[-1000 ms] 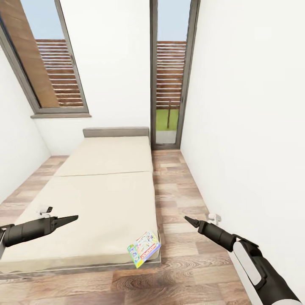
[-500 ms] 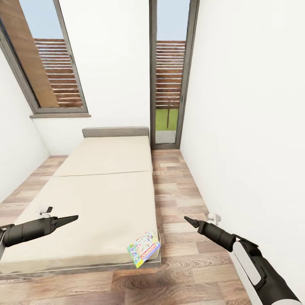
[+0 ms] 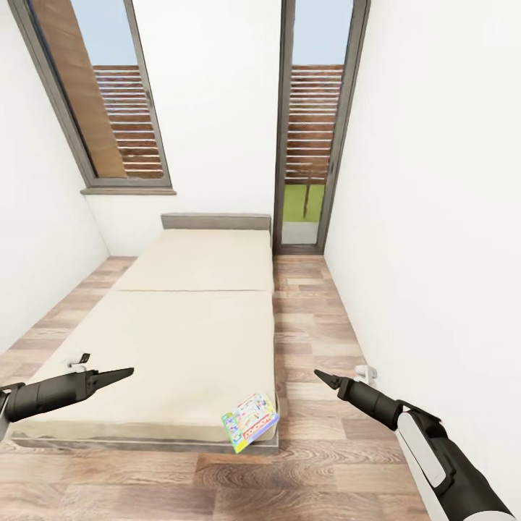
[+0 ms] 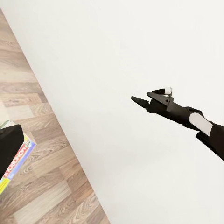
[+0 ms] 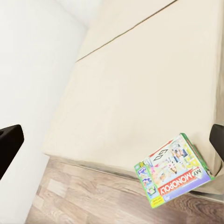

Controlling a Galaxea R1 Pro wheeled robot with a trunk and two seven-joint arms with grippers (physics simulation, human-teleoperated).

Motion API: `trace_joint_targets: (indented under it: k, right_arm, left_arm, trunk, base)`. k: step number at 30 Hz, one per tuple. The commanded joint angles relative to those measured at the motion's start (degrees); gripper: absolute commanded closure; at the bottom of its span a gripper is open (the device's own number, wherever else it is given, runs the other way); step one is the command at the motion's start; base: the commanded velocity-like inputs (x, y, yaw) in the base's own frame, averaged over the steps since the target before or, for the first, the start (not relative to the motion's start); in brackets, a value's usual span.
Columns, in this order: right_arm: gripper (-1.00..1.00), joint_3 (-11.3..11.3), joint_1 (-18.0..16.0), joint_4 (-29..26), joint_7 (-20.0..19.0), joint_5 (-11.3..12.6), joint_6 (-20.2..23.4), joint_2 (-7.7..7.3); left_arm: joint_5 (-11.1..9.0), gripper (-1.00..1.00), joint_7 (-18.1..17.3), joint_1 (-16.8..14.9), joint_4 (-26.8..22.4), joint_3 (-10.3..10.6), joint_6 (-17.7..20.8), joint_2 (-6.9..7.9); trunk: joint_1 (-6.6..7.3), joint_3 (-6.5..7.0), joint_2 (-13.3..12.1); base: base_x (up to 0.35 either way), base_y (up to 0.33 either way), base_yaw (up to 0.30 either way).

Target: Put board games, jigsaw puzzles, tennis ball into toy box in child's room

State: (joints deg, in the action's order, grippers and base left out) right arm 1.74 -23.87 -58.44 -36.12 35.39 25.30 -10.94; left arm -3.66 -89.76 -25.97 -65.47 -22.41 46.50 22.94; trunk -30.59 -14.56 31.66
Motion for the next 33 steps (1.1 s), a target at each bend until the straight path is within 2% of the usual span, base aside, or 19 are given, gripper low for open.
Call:
trace_joint_targets:
  k: [1, 18, 27, 33]
  right_arm:
    - [-1.0, 0.1, 0.0, 0.0, 0.1, 0.6, 0.5, -0.05]
    - [-1.0, 0.1, 0.0, -0.1, 0.1, 0.6, 0.5, -0.05]
    - [-1.0, 0.1, 0.0, -0.1, 0.1, 0.6, 0.5, -0.05]
    - [-1.0, 0.1, 0.0, 0.0, 0.4, 0.6, 0.4, -0.05]
  left_arm:
    - [0.1, -1.0, -0.2, 0.0, 0.0, 0.0, 0.6, 0.01]
    - [0.1, -1.0, -0.2, 0.0, 0.0, 0.0, 0.6, 0.07]
    - [0.1, -1.0, -0.2, 0.0, 0.0, 0.0, 0.6, 0.06]
    - [0.1, -1.0, -0.2, 0.0, 0.0, 0.0, 0.6, 0.07]
  trunk:
    - [-0.02, -0.1, 0.1]
    - [-0.02, -0.12, 0.1]
    - [-0.02, -0.02, 0.1]
    - [-0.02, -0.01, 0.1]
  base:
    - [0.0, -0.023, 0.041]
    - [0.0, -0.122, 0.006]
    - [0.0, -0.215, -0.02]
    - [0.0, -0.052, -0.005]
